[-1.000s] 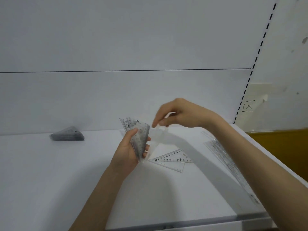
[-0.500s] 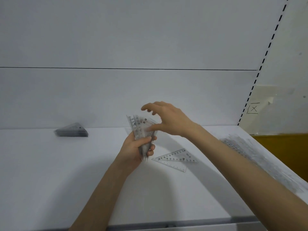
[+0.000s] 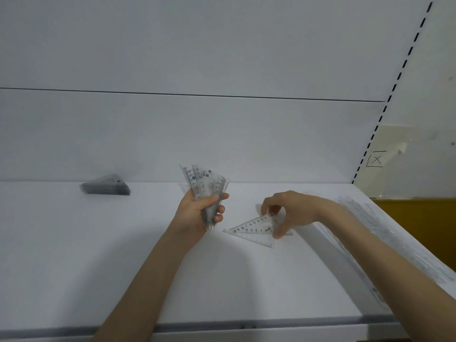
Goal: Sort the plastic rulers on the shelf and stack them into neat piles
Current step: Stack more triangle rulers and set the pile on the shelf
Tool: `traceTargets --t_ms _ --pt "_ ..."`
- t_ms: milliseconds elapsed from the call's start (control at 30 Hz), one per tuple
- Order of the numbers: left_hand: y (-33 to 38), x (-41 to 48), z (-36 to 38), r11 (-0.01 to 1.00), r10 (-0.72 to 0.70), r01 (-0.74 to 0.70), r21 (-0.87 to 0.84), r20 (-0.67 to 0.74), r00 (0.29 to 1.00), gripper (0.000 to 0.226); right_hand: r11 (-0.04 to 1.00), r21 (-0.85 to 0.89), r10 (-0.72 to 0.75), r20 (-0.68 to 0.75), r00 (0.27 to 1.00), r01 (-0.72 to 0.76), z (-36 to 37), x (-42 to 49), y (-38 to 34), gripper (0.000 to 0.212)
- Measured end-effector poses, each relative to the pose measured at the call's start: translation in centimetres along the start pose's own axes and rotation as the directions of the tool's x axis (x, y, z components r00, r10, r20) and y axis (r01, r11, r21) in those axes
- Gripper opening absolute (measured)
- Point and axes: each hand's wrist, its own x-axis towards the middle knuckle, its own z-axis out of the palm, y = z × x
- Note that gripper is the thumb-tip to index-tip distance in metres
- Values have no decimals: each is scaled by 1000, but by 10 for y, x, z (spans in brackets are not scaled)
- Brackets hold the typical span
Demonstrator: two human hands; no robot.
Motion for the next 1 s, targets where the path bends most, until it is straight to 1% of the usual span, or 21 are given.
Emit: traceTargets --t_ms 100,267,367,500,600,733,767,867,900,933,967,1000 --pt "-1 -1 1 1000 -10 10 -4 -12 1000 24 995 90 -47 -54 997 52 -7 -7 -2 49" --pt "-1 1 0 999 23 -25 -27 -79 997 40 955 230 -154 -150 977 186 -34 -19 -16 53" --pt "0 2 -2 998 33 -39 -56 -115 993 41 927 296 -192 -152 969 230 -42 -23 -30 51" --pt "3 -2 0 998 37 -43 -52 -114 993 37 873 391 -248 -160 955 292 -42 -21 -41 54" --pt "5 -8 2 999 25 -28 -35 -95 995 39 818 494 -235 -180 955 294 -42 -19 -44 53" --pt "5 -8 3 997 -8 3 -80 -68 998 43 758 589 -205 -191 960 279 -44 -20 -50 49" --pt "5 -8 3 996 -17 11 -87 -62 998 43 749 594 -215 -201 956 293 -44 -19 -52 45" --pt "5 -9 4 994 -22 17 -109 -42 999 43 792 510 -182 -330 926 337 -45 -10 -66 12" --pt "5 -8 4 993 -26 21 -117 -36 999 40 808 485 -156 -371 915 334 -46 -6 -70 12" --pt "5 -9 4 992 -34 30 -119 -29 999 35 818 472 -136 -397 908 328 -47 -2 -73 18" --pt "6 -8 5 992 -48 46 -114 -22 999 30 820 473 -123 -404 907 321 -48 2 -76 23" --pt "7 -8 5 992 -69 67 -106 -12 998 30 821 477 -116 -397 911 313 -49 5 -79 27"
